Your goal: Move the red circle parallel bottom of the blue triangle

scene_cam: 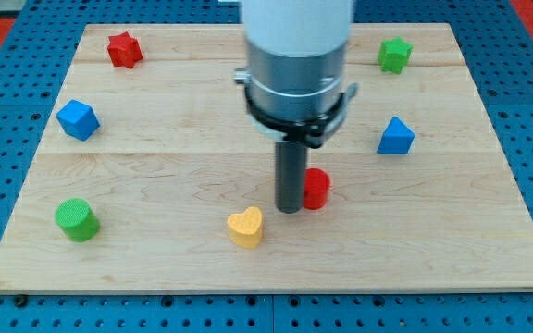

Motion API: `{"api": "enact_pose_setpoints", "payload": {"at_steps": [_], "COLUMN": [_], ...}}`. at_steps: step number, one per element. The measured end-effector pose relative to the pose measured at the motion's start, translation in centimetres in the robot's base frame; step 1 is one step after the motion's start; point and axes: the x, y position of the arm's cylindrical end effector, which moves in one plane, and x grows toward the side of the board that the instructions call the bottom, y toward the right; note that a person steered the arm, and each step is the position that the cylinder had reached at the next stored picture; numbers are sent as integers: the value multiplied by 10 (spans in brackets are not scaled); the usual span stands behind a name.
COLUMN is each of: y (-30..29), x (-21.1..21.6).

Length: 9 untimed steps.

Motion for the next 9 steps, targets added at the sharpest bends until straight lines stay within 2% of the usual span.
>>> {"api": "enact_pose_setpoints", "payload": {"at_steps": [1,2,3,4,5,6,7,9], "y": [-32,8,8,51,29,65,83,113], "x": [-22,-29,8,10,-16,-33,11,19]}}
